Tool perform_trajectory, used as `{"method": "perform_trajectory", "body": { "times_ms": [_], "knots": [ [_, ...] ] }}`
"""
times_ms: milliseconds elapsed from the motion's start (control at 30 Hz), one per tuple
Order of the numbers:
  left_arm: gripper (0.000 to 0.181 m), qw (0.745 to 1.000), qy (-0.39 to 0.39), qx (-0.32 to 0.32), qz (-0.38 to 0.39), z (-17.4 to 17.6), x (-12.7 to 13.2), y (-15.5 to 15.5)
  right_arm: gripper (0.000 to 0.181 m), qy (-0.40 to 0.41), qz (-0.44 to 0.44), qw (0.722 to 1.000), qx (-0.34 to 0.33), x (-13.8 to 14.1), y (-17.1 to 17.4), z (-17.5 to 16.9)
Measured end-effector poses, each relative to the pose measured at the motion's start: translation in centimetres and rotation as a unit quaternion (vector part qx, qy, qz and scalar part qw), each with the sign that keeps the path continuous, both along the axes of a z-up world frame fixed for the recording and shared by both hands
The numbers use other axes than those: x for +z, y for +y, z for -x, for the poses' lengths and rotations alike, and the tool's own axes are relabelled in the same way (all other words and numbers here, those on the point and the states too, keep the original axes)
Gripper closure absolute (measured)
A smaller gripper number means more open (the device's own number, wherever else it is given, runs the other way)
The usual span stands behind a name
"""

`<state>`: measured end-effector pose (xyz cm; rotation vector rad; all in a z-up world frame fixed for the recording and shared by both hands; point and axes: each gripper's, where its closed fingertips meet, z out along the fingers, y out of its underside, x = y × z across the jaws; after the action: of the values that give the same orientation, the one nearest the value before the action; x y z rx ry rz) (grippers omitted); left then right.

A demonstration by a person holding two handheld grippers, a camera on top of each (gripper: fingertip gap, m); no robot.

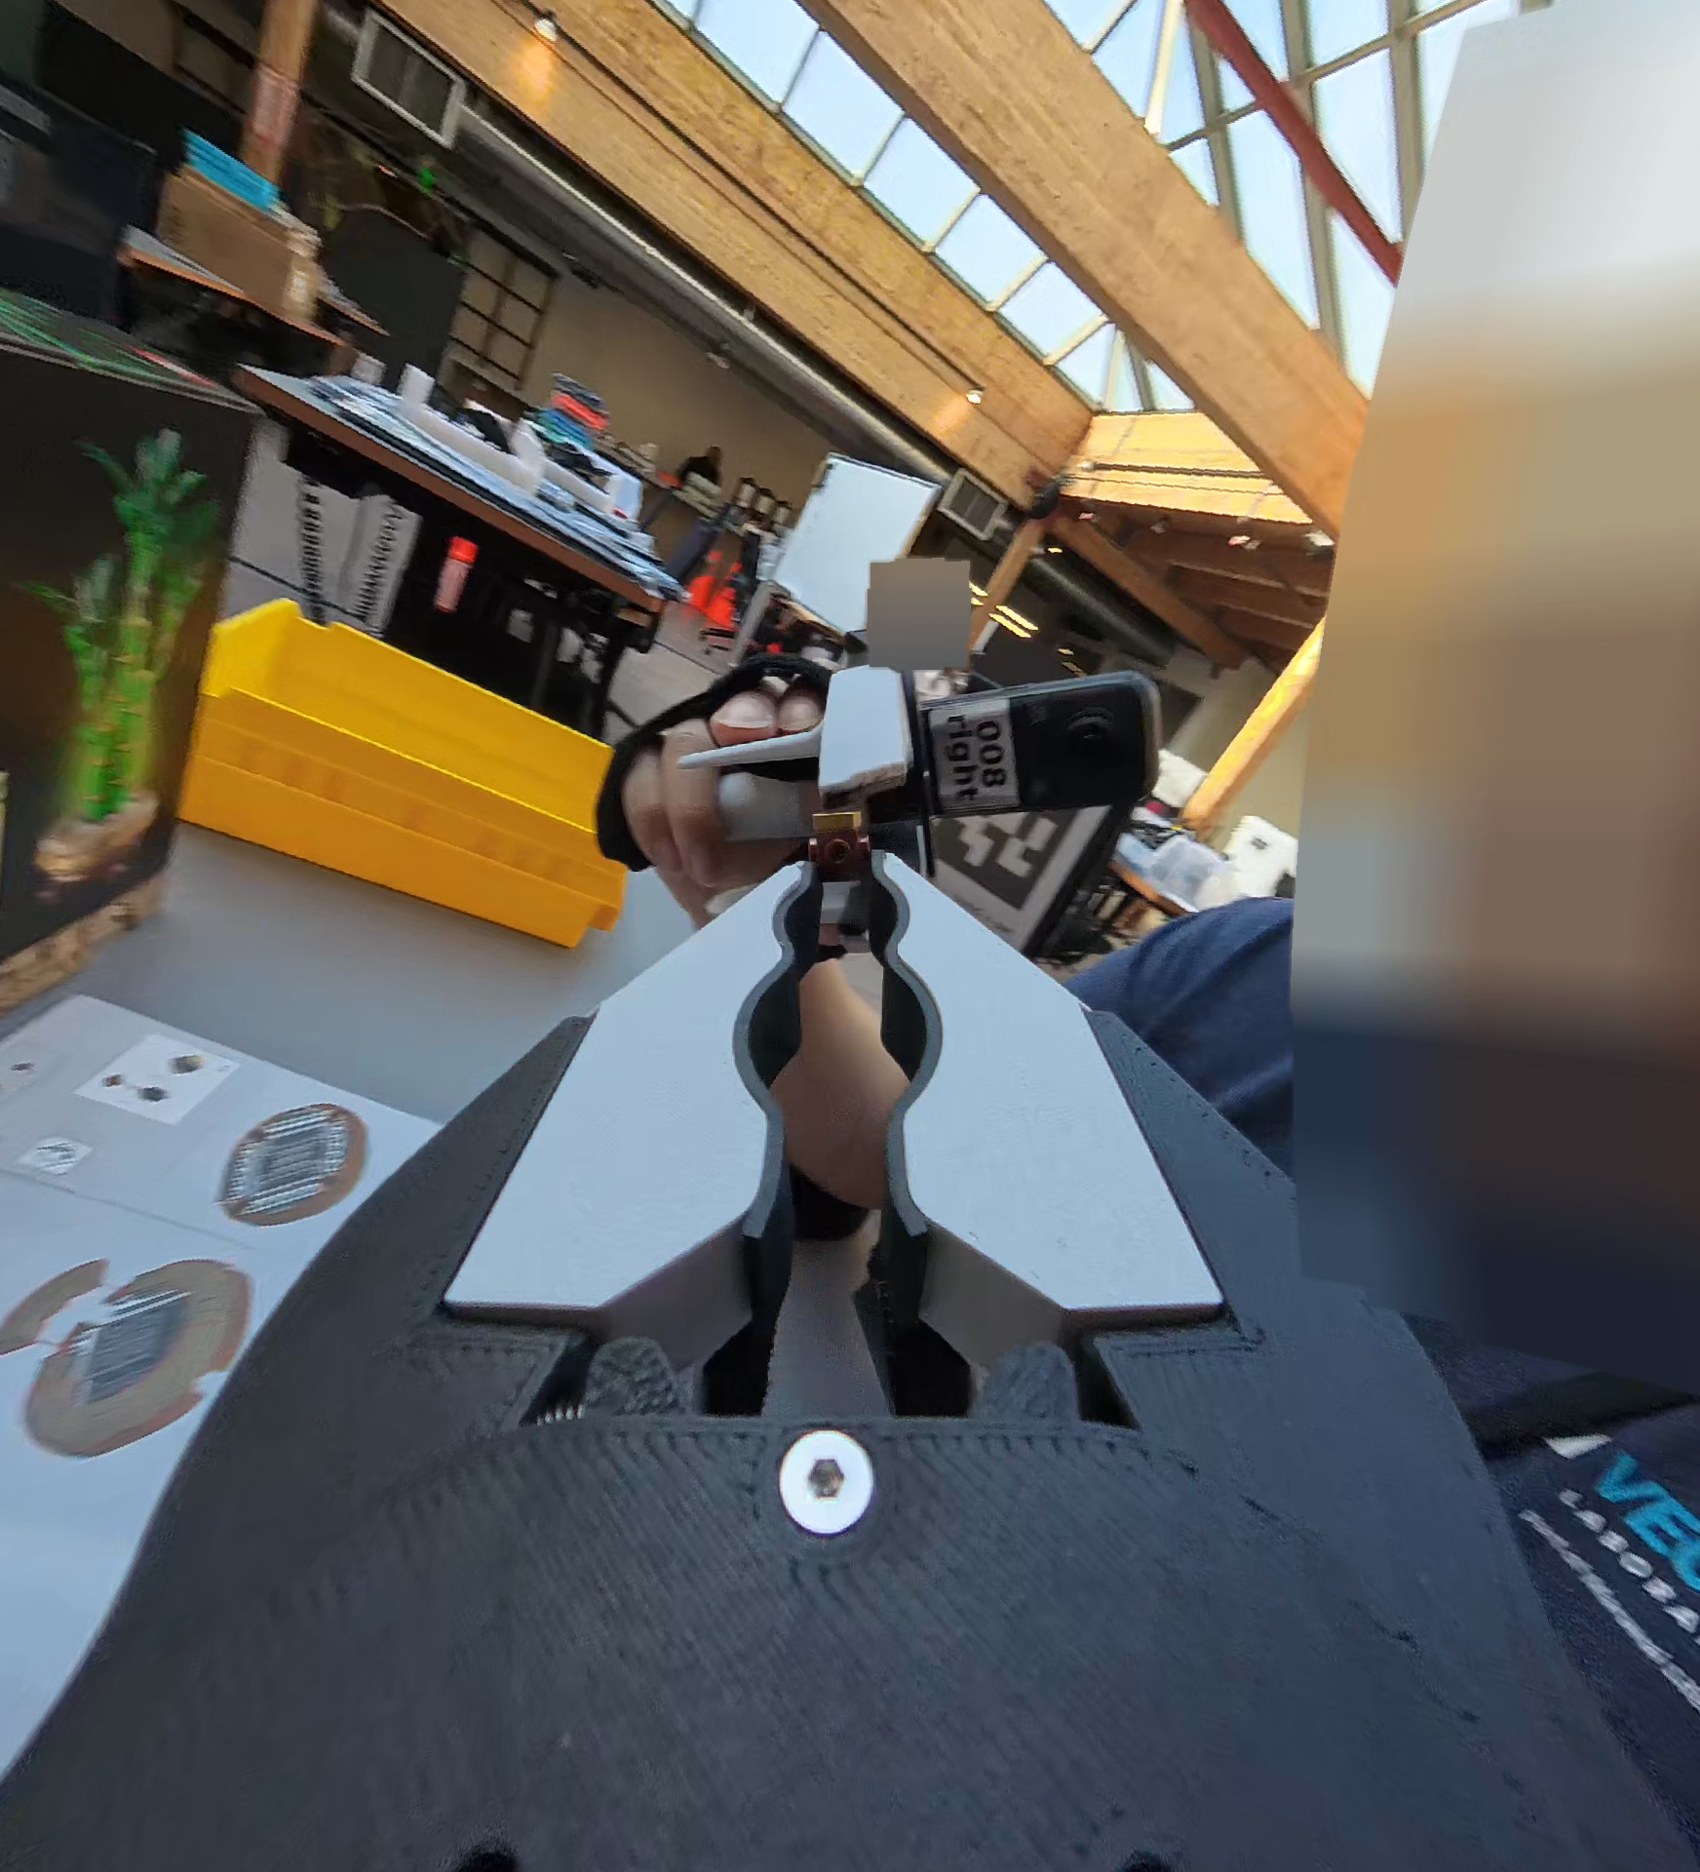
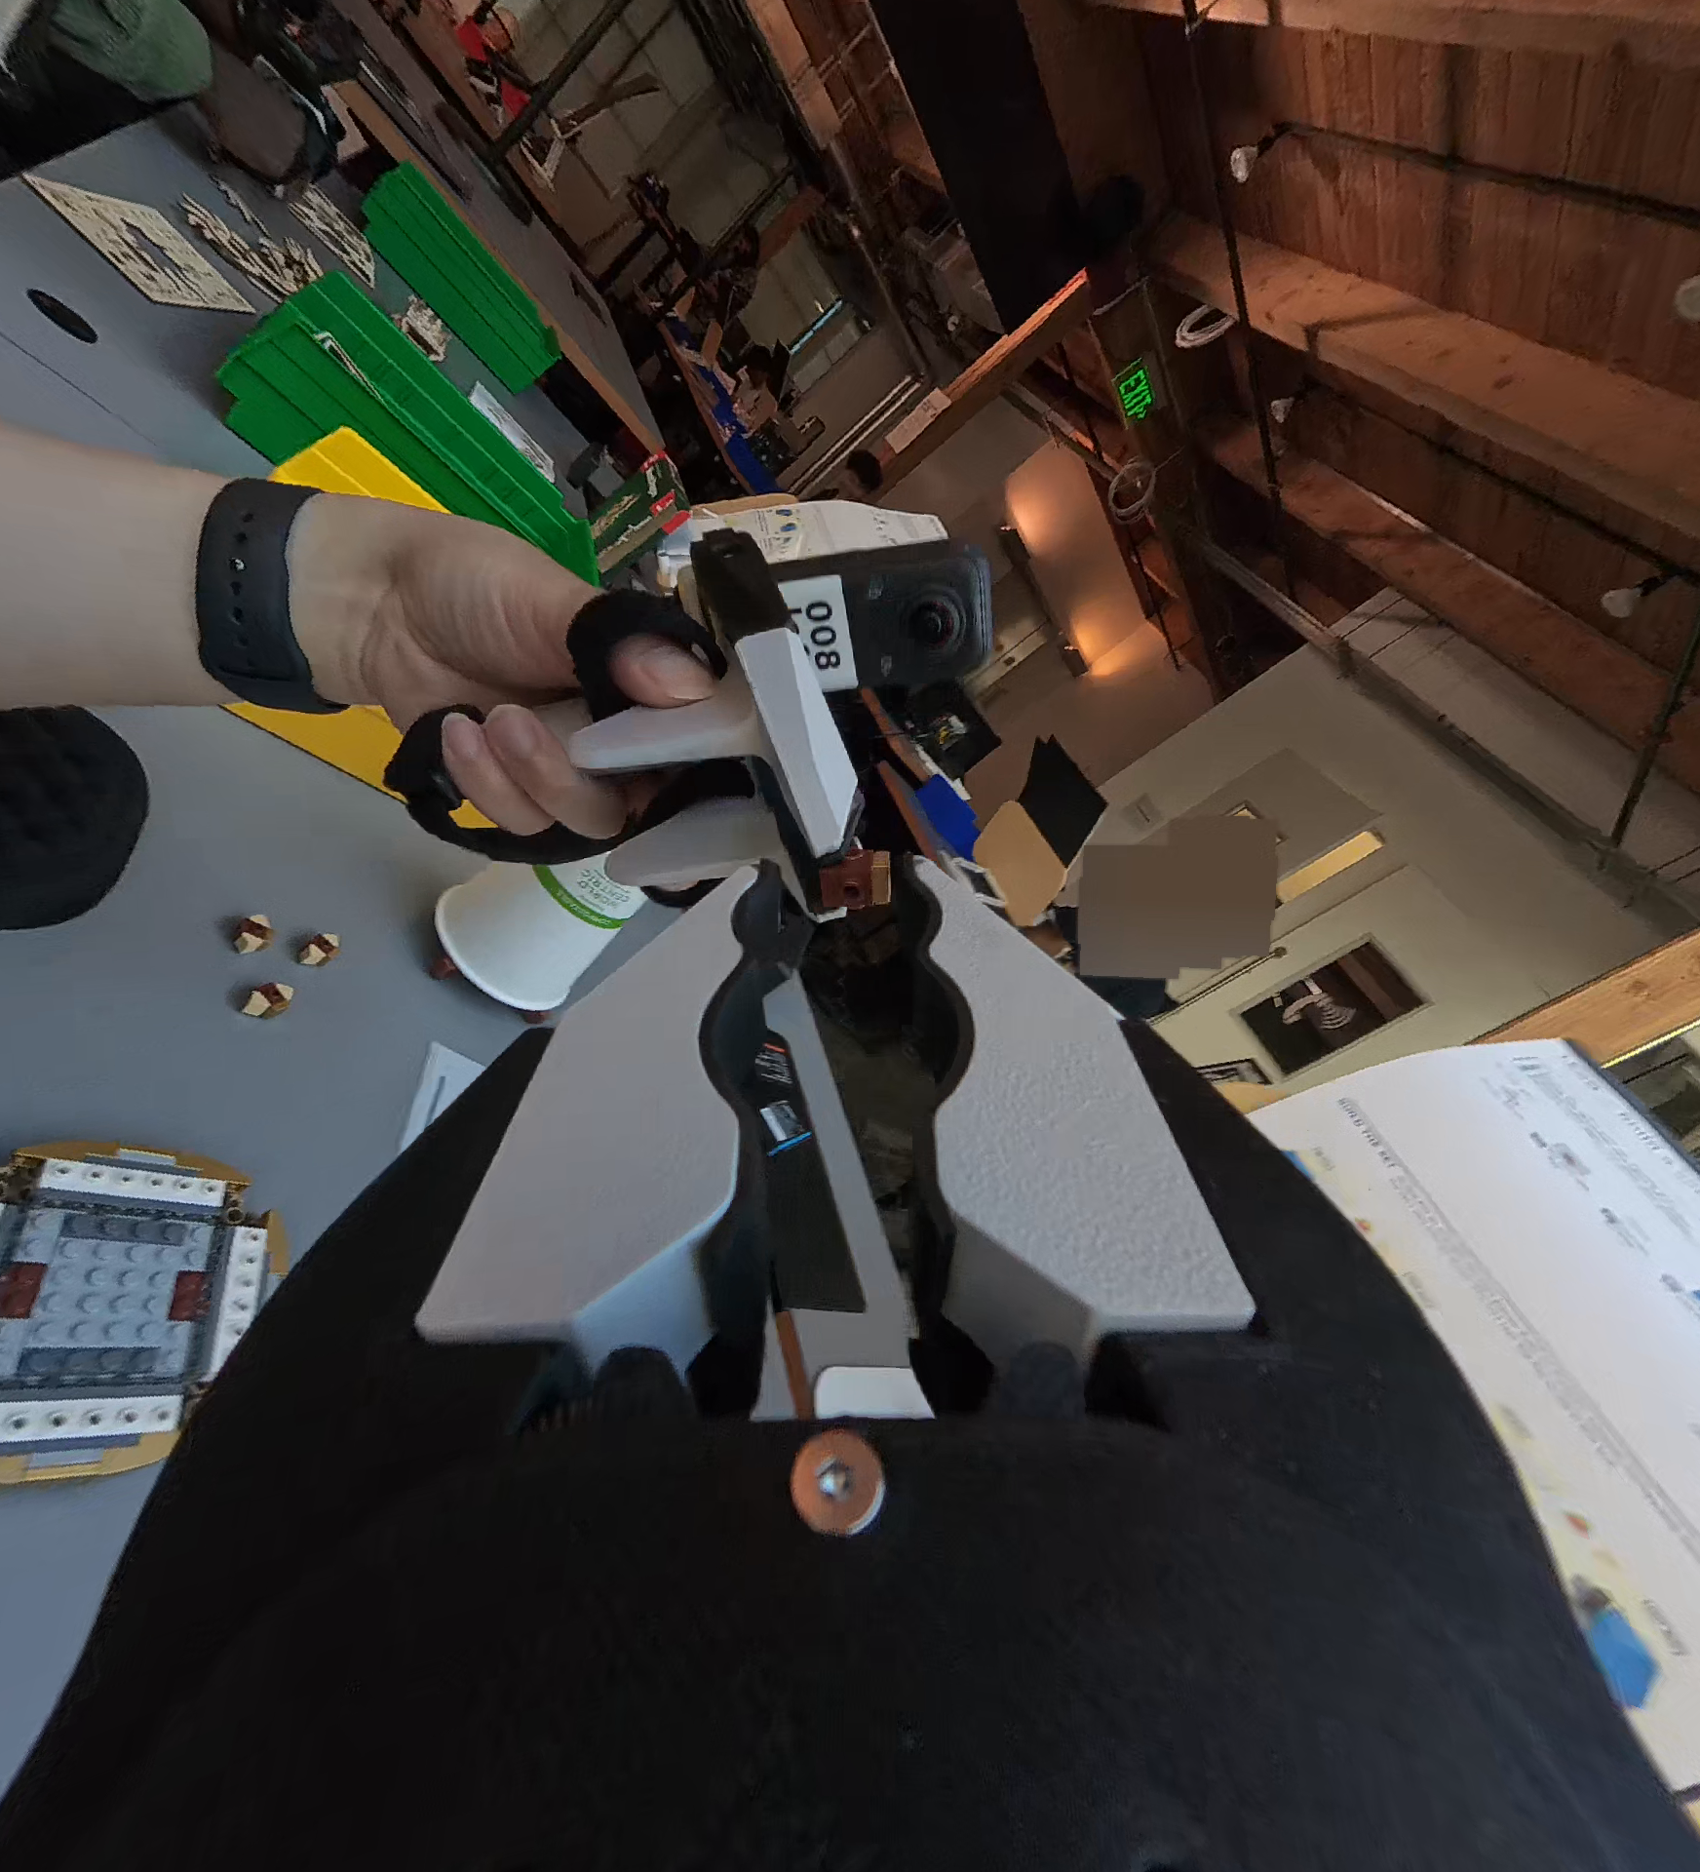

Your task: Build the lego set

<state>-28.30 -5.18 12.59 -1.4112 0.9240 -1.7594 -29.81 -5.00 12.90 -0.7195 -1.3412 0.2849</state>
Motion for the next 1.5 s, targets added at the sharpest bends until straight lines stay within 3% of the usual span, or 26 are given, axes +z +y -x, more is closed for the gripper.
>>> {"method": "perform_trajectory", "body": {
  "times_ms": [100, 233, 333, 567, 767, 967, 1500],
  "knots": [
    [0.175, 0.992, 0.05, 0.09, -0.073, 0.5, -0.4, 1.4, 0.152, 0.03, 0.16, 0.985, 0.065, 0.8, 0.2, -1.1],
    [0.175, 0.975, 0.088, 0.15, -0.138, 0.9, -0.1, 1.6, 0.152, 0.089, 0.409, 0.897, 0.14, 1.9, 1.5, -1.9],
    [0.175, 0.964, 0.109, 0.173, -0.17, 0.7, -0.1, 1.4, 0.165, 0.102, 0.47, 0.857, 0.183, 2.0, 1.3, -1.6],
    [0.175, 0.963, 0.114, 0.168, -0.176, 0.0, -0.3, 1.2, 0.163, 0.095, 0.488, 0.855, 0.151, 1.0, 2.0, -0.7],
    [0.176, 0.961, 0.118, 0.169, -0.182, -0.1, -0.3, 1.1, 0.174, 0.087, 0.507, 0.84, 0.172, 0.7, 1.6, -0.6],
    [0.176, 0.963, 0.117, 0.165, -0.18, -0.3, -0.4, 1.0, 0.175, 0.084, 0.518, 0.83, 0.187, 0.6, 1.6, -0.7],
    [0.176, 0.985, 0.089, 0.083, -0.123, -0.9, -0.7, -0.3, 0.175, 0.055, 0.512, 0.822, 0.243, 0.2, 0.3, -1.2]
  ]
}}
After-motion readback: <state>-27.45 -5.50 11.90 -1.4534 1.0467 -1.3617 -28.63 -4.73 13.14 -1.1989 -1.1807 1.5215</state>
